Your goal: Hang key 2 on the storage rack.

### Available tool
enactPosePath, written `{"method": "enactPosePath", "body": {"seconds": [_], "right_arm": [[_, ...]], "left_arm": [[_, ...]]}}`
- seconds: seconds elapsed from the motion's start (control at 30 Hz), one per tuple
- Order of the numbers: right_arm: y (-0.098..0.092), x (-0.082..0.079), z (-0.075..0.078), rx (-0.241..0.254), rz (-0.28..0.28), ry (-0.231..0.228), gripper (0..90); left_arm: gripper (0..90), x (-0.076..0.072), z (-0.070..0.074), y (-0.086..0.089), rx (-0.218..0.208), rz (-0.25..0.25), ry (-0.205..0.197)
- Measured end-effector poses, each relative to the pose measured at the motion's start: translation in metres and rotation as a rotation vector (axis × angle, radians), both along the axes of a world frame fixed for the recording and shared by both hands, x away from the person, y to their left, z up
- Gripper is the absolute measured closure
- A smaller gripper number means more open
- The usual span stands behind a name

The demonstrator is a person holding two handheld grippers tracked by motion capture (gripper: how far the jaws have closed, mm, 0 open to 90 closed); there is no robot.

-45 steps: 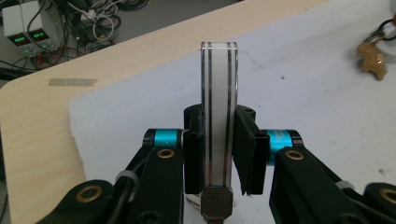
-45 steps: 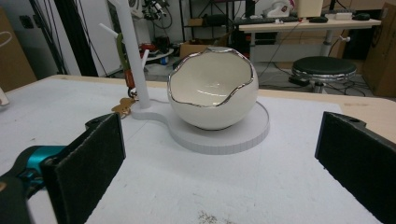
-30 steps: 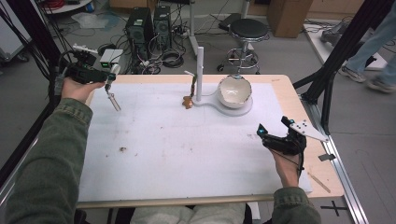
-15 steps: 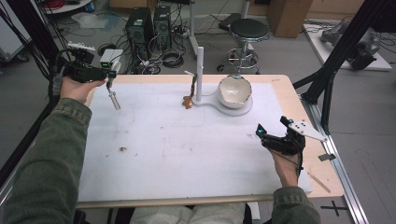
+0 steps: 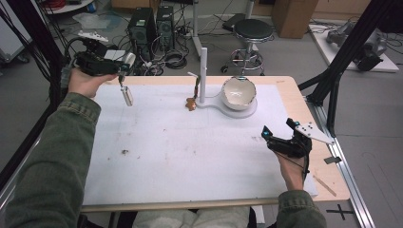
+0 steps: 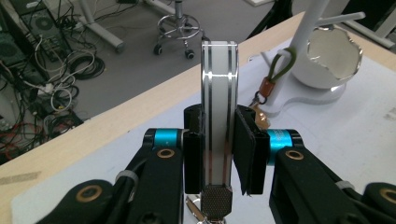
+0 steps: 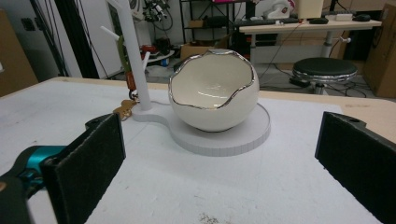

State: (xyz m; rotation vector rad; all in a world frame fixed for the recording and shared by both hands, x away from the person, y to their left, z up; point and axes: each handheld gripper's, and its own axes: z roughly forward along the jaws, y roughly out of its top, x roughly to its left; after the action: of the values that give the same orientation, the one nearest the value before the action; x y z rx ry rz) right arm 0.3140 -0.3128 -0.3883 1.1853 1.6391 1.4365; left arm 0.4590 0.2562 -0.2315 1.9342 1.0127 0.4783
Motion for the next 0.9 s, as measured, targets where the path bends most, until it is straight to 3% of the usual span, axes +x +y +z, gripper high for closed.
{"method": "enactPosePath", "body": {"seconds": [0.13, 0.63, 0.9], "right_arm": [[0.000, 0.000, 0.000, -0.003, 0.002, 0.000, 0.5], [0.000, 0.001, 0.000, 0.003, 0.001, 0.001, 0.6], [0.000, 0.002, -0.001, 0.000, 0.008, 0.006, 0.5]], "left_arm": [[74.6, -0.001, 0.006, -0.007, -0.015, -0.014, -0.009], [74.6, -0.003, 0.018, -0.048, 0.001, -0.108, -0.028], [74.5, -0.004, 0.023, -0.083, 0.008, -0.178, -0.028]]}}
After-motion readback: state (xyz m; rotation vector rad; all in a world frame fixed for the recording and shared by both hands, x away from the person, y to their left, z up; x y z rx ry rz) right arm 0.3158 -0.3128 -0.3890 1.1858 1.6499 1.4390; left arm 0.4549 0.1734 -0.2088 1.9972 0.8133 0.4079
